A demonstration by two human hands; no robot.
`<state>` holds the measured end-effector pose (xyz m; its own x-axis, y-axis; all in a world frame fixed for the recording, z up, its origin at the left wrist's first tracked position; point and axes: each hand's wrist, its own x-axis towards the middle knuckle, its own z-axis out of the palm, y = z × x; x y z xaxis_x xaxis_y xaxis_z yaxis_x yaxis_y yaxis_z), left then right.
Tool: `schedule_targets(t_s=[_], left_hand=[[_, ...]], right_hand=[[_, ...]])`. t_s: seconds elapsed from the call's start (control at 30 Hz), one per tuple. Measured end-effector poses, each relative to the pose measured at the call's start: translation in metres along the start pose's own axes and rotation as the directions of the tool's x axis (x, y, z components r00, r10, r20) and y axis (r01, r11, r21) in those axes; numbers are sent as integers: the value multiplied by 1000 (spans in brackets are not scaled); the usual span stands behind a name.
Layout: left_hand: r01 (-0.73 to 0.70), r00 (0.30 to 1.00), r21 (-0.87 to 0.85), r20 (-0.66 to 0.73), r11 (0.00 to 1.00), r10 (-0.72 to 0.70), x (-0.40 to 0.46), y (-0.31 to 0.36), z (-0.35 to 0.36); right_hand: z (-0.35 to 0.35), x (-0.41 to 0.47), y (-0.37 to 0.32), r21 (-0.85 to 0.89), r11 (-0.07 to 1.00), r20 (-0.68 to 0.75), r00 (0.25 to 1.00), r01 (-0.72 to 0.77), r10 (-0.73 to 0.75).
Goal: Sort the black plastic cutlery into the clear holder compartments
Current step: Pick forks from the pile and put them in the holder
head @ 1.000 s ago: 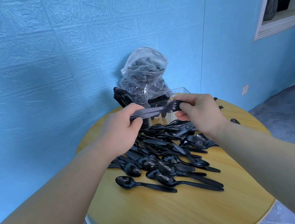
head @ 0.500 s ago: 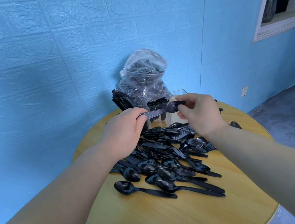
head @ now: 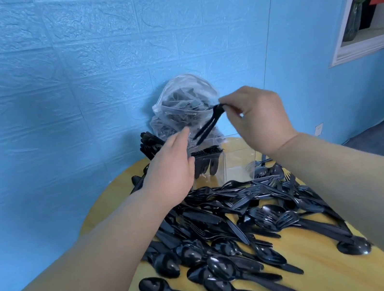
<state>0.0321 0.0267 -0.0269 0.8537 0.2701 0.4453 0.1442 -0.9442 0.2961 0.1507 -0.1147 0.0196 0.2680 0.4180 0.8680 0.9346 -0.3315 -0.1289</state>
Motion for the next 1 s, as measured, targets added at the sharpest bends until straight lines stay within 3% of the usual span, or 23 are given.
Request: schedule_targets(t_s=[0.13, 0.3, 0.5, 0.67, 0.87, 1.0], left_hand=[[-6, 996, 49, 87, 999, 1, 3, -9, 10], [-17, 995, 58, 96, 998, 11, 5, -19, 20], [-64, 998, 49, -1, 997, 64, 6, -20, 25], [-90, 995, 59, -29, 994, 92, 12, -15, 27], [-77, 997, 72, 1, 994, 77, 12, -15, 29], [-69, 998, 59, -2, 996, 69, 12, -15, 30]], right_hand=[[34, -7, 4, -12, 993, 230, 967, 114, -108], [52, -19, 5, 92, 993, 511, 860, -79, 21], [56, -26, 9, 63, 990, 572, 818, -124, 66], [51, -30, 12, 44, 997, 422, 906, -58, 34], [45, -38, 21, -175, 974, 566, 795, -143, 218], [48, -36, 21, -90, 984, 512, 840, -156, 180]])
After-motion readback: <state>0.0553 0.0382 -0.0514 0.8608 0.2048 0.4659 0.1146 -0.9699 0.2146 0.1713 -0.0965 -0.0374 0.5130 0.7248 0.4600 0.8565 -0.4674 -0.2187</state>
